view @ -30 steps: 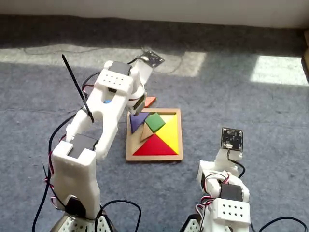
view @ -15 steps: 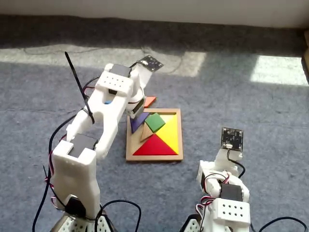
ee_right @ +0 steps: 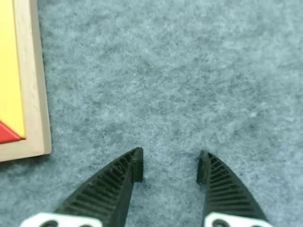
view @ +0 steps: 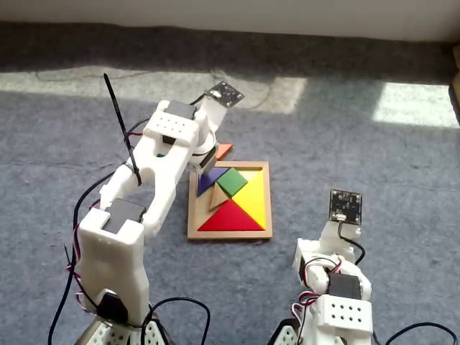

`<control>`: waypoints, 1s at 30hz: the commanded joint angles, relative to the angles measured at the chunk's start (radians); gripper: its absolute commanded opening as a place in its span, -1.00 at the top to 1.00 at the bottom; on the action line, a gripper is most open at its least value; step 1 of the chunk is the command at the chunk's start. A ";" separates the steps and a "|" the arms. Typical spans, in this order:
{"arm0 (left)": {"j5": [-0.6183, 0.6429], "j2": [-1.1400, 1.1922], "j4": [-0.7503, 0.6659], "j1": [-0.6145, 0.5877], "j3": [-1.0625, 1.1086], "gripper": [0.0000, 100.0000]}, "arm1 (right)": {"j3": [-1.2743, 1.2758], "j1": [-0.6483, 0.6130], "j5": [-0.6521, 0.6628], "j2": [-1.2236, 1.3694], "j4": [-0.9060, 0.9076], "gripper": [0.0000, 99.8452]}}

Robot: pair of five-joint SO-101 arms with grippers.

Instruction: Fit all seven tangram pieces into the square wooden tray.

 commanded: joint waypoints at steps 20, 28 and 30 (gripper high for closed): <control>0.140 -0.516 -0.040 -0.176 0.286 0.61 | 0.016 0.022 0.009 0.001 -0.027 0.60; -0.044 -0.463 -0.084 -0.077 0.219 0.49 | 0.016 0.022 0.009 0.001 -0.027 0.60; -0.075 -0.383 -0.078 -0.064 0.148 0.49 | 0.016 0.022 0.009 0.001 -0.027 0.60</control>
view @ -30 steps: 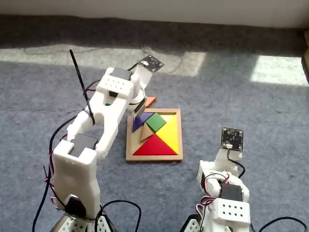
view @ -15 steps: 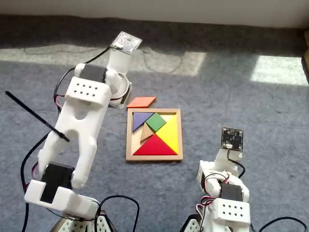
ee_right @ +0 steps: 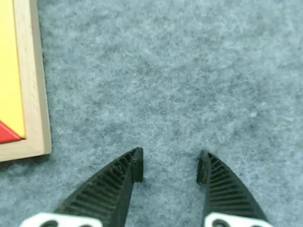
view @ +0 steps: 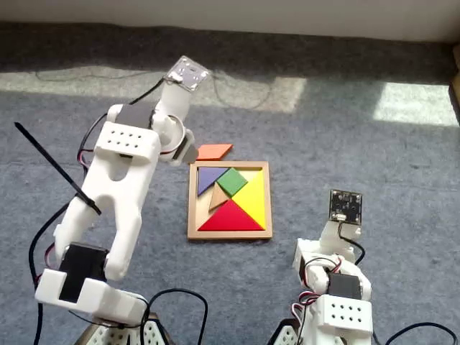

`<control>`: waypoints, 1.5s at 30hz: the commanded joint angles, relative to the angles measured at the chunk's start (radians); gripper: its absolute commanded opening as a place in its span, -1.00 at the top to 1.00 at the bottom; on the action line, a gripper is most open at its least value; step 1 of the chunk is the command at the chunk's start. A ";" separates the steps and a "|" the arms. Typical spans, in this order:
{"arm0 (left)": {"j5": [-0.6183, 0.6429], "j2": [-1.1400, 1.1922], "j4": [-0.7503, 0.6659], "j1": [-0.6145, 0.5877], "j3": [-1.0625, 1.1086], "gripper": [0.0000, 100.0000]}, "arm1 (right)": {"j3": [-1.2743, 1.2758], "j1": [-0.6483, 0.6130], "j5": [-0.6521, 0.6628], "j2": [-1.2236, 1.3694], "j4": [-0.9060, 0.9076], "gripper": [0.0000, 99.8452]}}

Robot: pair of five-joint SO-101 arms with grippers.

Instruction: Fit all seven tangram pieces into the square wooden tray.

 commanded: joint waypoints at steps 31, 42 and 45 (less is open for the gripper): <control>-0.397 1.099 0.462 0.102 -1.399 0.49 | 0.016 0.022 0.009 0.001 -0.027 0.60; -0.397 1.224 0.460 0.101 -1.489 0.59 | 0.016 0.022 0.009 0.001 -0.027 0.60; -0.396 1.228 0.466 0.101 -1.489 0.61 | 0.016 0.022 0.009 0.001 -0.027 0.60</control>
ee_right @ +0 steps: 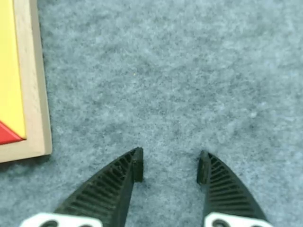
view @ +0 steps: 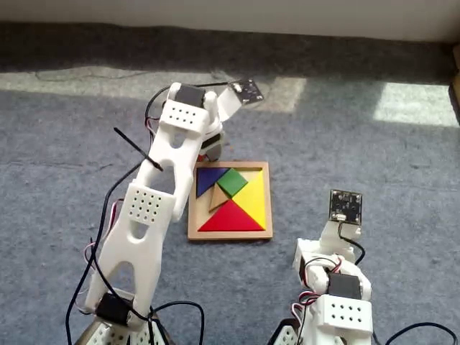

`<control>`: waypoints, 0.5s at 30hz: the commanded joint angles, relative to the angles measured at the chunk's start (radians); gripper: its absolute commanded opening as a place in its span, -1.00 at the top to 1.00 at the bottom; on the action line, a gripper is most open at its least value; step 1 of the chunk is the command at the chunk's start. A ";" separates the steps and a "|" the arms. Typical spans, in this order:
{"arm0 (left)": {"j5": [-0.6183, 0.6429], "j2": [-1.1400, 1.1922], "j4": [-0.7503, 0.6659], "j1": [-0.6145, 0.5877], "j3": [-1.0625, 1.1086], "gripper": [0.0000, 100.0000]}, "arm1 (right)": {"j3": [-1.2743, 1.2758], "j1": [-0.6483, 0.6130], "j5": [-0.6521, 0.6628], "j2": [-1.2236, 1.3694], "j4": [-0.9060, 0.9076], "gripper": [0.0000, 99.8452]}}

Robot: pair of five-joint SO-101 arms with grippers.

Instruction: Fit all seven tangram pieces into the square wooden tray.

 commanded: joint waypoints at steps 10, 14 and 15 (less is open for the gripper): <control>0.021 0.004 0.107 0.012 -0.165 0.84 | 0.016 0.022 0.009 0.001 -0.027 0.60; 0.115 0.002 0.118 0.007 -0.254 0.99 | 0.016 0.022 0.009 0.001 -0.027 0.60; 0.130 0.001 0.124 0.005 -0.271 0.99 | 0.016 0.022 0.009 0.001 -0.027 0.60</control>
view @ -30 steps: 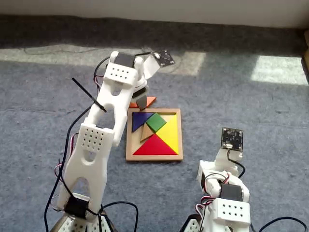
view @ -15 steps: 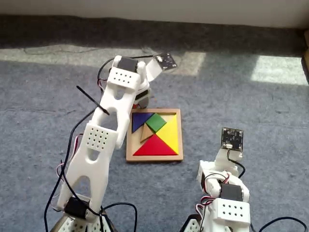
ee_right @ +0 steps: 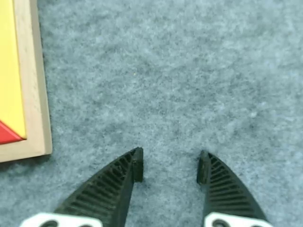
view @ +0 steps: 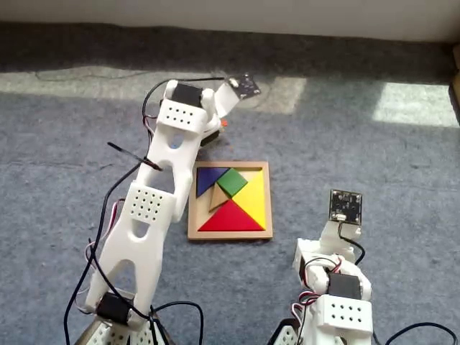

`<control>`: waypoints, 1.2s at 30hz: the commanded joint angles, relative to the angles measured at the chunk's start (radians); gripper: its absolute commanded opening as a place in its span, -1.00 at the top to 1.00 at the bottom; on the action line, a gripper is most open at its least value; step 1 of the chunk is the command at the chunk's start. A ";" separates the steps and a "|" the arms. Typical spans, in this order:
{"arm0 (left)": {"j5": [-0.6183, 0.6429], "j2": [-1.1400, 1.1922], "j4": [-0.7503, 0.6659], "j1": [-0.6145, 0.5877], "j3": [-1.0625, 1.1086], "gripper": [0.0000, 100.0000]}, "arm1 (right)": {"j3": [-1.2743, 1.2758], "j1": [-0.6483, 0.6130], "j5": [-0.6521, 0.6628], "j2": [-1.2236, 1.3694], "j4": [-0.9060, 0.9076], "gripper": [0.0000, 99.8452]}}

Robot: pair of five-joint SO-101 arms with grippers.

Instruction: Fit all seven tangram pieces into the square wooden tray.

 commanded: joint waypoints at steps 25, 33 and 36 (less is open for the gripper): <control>0.310 -0.897 0.020 0.101 0.901 0.99 | 0.016 0.022 0.009 0.001 -0.028 0.60; 0.457 -1.024 -0.077 0.116 1.236 0.99 | 0.016 0.022 0.009 0.001 -0.028 0.60; 0.482 -1.050 -0.166 0.116 1.362 0.99 | 0.016 0.022 0.009 0.001 -0.028 0.60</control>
